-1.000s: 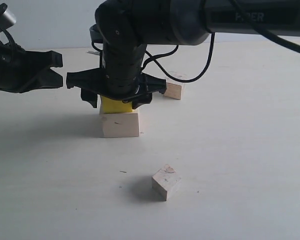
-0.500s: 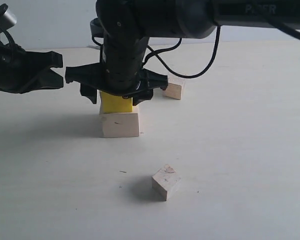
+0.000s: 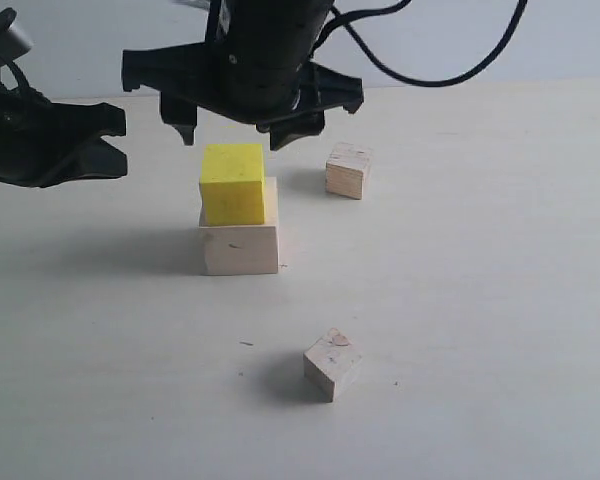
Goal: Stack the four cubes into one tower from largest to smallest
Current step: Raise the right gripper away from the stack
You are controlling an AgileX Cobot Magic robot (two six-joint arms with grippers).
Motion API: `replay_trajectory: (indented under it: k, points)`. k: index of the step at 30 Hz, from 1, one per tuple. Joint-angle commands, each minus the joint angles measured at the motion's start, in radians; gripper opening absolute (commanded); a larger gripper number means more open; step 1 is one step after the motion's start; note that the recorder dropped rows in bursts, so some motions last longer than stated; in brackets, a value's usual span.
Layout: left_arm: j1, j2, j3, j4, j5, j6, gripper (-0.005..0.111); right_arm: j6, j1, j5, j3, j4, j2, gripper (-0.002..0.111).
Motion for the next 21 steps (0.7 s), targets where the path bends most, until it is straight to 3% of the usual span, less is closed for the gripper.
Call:
replay_trajectory:
  k: [1,10,15,21]
  points:
    - [0.002,-0.006,0.002,-0.002,-0.002,0.001,0.0,-0.109,0.001,0.029,-0.009,-0.052,-0.087,0.052]
    - [0.002,-0.006,0.002,-0.002,-0.002,0.001,0.0,-0.445,0.001,0.125,-0.009,-0.28,-0.194,0.001]
    - [0.002,-0.006,0.002,-0.002,0.004,0.003,0.0,-0.623,0.001,0.218,0.005,-0.442,-0.192,0.0]
    - [0.002,-0.006,0.002,0.002,0.021,0.003,0.0,-0.671,-0.055,0.175,0.073,-0.488,-0.191,0.0]
